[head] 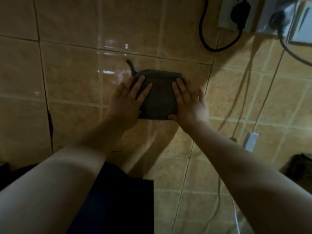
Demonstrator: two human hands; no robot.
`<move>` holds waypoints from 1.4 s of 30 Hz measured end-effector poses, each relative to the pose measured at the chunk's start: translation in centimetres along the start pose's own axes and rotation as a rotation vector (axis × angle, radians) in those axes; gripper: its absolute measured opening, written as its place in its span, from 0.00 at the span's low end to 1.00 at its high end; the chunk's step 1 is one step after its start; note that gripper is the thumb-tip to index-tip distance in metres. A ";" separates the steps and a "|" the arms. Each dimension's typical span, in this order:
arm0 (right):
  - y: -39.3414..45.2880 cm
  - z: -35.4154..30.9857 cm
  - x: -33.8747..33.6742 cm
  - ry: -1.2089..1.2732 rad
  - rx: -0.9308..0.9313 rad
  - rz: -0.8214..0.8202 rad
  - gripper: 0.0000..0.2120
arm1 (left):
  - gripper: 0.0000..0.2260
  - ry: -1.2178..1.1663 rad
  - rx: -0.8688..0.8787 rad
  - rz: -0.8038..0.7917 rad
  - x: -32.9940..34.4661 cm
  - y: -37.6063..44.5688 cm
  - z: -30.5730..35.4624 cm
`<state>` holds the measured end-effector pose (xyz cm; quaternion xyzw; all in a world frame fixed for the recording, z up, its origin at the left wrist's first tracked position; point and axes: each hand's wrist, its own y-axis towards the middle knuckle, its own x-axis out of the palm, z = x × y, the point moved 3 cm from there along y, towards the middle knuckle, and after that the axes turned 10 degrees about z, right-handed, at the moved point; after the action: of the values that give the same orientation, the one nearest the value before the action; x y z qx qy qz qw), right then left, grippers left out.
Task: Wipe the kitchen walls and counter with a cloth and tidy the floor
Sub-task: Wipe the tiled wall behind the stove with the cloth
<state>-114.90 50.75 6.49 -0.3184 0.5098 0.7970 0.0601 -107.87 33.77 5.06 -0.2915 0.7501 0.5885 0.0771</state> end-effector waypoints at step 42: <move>-9.1 -9.9 7.1 0.261 0.067 -0.014 0.44 | 0.50 0.239 0.474 0.004 5.4 -8.6 -4.4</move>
<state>-112.26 45.01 -7.36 -0.4207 0.5372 0.7309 0.0093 -106.76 26.67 -3.34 -0.3313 0.8714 0.3580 0.0531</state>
